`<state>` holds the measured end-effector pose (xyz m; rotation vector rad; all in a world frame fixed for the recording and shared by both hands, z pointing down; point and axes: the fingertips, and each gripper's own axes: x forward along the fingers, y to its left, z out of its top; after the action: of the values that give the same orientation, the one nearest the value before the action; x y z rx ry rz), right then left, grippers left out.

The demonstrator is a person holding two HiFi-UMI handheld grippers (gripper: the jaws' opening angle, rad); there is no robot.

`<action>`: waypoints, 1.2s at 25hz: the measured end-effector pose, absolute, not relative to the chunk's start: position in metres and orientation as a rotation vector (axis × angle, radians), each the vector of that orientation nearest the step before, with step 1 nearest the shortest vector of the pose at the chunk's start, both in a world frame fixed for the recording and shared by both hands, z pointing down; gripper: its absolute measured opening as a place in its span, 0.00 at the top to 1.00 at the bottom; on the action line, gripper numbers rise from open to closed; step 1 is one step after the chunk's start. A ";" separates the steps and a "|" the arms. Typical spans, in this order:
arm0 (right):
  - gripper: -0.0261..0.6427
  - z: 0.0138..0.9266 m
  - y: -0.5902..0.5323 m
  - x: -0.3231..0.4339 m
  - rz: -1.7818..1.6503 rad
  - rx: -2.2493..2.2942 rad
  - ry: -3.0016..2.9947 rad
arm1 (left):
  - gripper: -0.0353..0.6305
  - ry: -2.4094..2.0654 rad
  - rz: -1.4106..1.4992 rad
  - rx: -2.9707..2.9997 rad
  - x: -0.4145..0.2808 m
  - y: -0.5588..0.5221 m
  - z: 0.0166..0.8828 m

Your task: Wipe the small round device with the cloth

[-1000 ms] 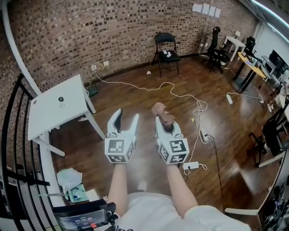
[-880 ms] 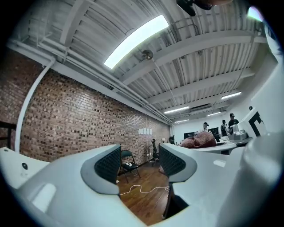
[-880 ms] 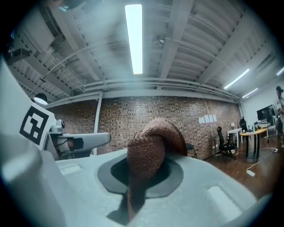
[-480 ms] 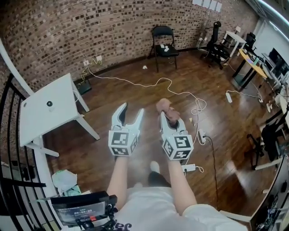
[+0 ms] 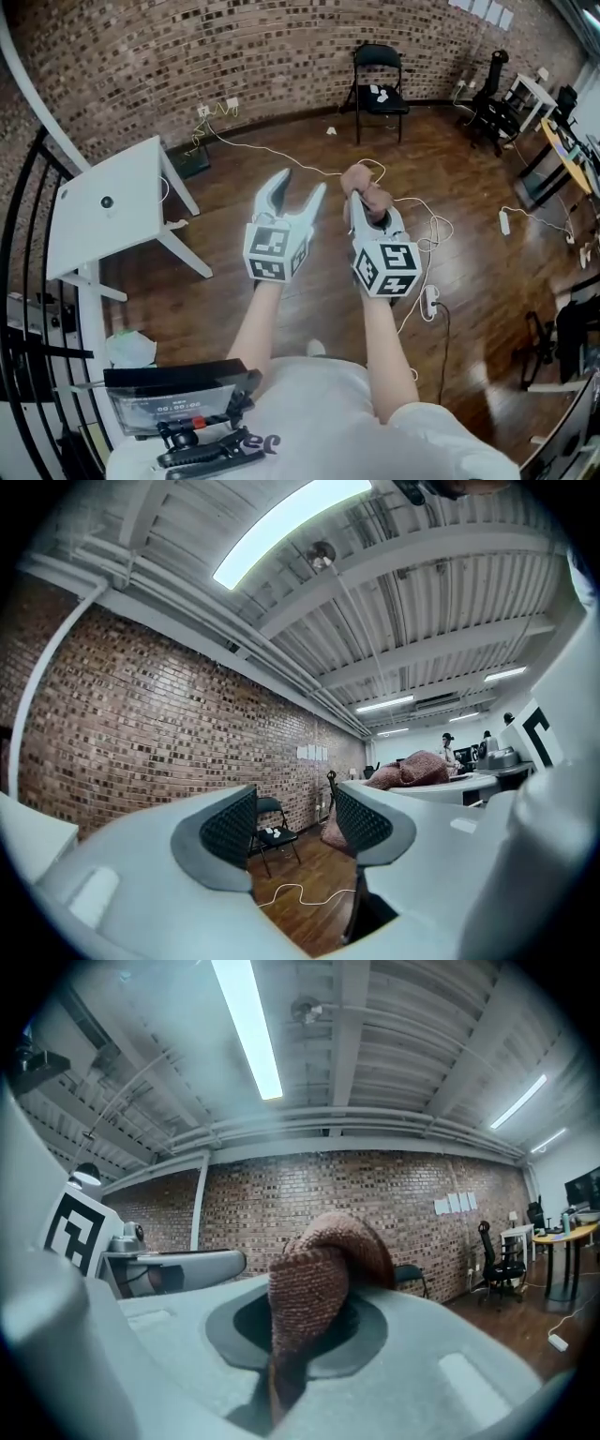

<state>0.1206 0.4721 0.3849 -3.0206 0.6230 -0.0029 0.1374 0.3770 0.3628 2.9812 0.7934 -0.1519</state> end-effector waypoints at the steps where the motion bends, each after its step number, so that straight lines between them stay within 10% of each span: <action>1: 0.92 0.385 0.479 0.132 -0.009 -3.013 0.623 | 0.54 0.788 -0.154 2.990 0.147 0.383 0.361; 30: 0.92 0.393 0.256 0.500 -0.076 -2.832 1.257 | 0.54 0.127 -0.107 3.089 0.479 0.162 0.376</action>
<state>0.4999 0.2556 0.3930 -2.8322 1.2573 -0.0760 0.4793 0.1616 0.3759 3.0886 0.1273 -0.1065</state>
